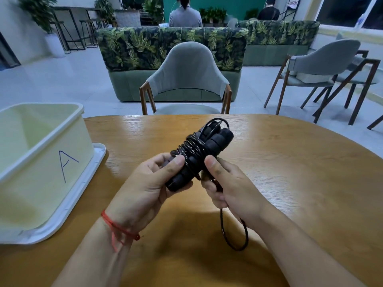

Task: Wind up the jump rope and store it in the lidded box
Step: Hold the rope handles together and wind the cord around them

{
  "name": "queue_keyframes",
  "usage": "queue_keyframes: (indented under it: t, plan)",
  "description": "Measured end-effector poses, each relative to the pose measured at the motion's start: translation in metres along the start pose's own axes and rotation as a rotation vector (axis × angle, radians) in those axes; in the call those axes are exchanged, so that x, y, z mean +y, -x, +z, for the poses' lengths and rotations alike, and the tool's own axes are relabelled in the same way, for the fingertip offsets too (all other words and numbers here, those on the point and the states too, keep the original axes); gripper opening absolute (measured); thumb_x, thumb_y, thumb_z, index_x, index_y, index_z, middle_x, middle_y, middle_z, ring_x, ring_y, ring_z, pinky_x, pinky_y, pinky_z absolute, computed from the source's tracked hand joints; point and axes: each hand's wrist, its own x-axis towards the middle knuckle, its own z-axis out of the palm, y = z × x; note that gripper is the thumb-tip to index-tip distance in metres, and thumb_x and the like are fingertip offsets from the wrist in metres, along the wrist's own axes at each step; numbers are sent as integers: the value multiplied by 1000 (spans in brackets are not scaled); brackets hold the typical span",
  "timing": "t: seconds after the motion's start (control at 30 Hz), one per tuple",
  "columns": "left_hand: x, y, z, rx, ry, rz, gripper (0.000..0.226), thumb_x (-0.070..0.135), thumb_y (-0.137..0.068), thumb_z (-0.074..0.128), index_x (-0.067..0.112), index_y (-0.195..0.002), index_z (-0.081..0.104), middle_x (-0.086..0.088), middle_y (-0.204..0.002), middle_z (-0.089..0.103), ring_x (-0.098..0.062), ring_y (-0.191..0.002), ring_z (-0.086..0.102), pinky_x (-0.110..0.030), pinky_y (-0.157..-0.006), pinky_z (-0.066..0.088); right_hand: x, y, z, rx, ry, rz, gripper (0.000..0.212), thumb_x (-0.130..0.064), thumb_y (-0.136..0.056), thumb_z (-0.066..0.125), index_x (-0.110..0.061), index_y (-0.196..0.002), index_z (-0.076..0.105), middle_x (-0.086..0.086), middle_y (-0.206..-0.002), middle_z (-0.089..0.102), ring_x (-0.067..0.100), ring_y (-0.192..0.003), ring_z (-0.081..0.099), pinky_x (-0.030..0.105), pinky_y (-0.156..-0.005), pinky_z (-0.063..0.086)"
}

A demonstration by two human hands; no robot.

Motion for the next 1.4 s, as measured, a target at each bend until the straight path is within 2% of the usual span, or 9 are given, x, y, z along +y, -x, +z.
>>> queue_keyframes:
  t: [0.13,0.27,0.47,0.57,0.7,0.87,1.07,1.2,1.4]
  plan:
    - [-13,-5,-7,273,-625,483,47,28,-82,90,20,-124,71,-4,-103,82,-15,-93,80,-31,-78,64,3,-2,12,154,83,122,35,-48,-116,48,-24,-107,72,-4,-67,49,9,-49,34,23,-47,33]
    - [-27,-4,-9,294,-1068,854,45,22,-85,91,16,-125,71,11,-105,72,-4,-90,66,-12,-84,53,-4,1,10,46,-350,299,23,-38,-110,53,-16,-104,59,-3,-74,51,8,-54,28,20,-47,25]
    - [-32,-3,0,113,-1284,1066,40,-13,-84,82,5,-119,78,-6,-120,76,-23,-110,63,-14,-105,43,-9,3,2,79,-558,251,65,-60,-79,90,-11,-120,77,4,-90,64,13,-69,49,21,-49,31]
    - [-38,1,6,-19,-1311,1047,49,-15,-79,80,9,-122,78,-5,-128,74,-28,-118,63,-32,-108,51,-10,-1,2,224,-595,238,41,-46,-80,90,-15,-105,78,2,-89,71,12,-70,61,23,-57,39]
    - [-35,9,7,-100,-1146,930,37,13,-90,73,13,-126,77,1,-134,69,-20,-130,59,-29,-111,47,-10,-4,-3,226,-596,203,34,-40,-86,84,-16,-109,78,4,-97,80,18,-82,77,35,-76,60]
    - [-29,4,12,180,-509,561,28,39,-88,84,12,-92,76,-1,-100,75,-11,-93,74,-24,-80,59,-5,-7,0,249,-564,103,47,-33,-76,85,-7,-115,77,12,-98,83,21,-86,83,31,-77,67]
    - [-25,-5,11,100,-183,71,60,52,-78,90,13,-116,66,-13,-113,69,-11,-86,77,-38,-68,67,-3,-8,5,268,-516,23,45,-26,-90,81,-2,-127,76,22,-119,83,23,-99,80,29,-86,64]
    - [-21,-2,11,88,-194,116,60,51,-70,82,12,-115,72,-12,-104,78,-19,-90,82,-37,-69,67,-2,-8,17,233,-458,-58,35,-21,-95,80,-1,-124,75,27,-122,79,31,-115,74,45,-111,52]
    - [4,17,9,140,-143,136,59,48,-74,79,10,-118,71,0,-91,83,-15,-90,81,-34,-68,68,-16,-8,46,198,-450,-105,35,-19,-103,71,3,-130,70,26,-120,78,44,-128,72,51,-120,49]
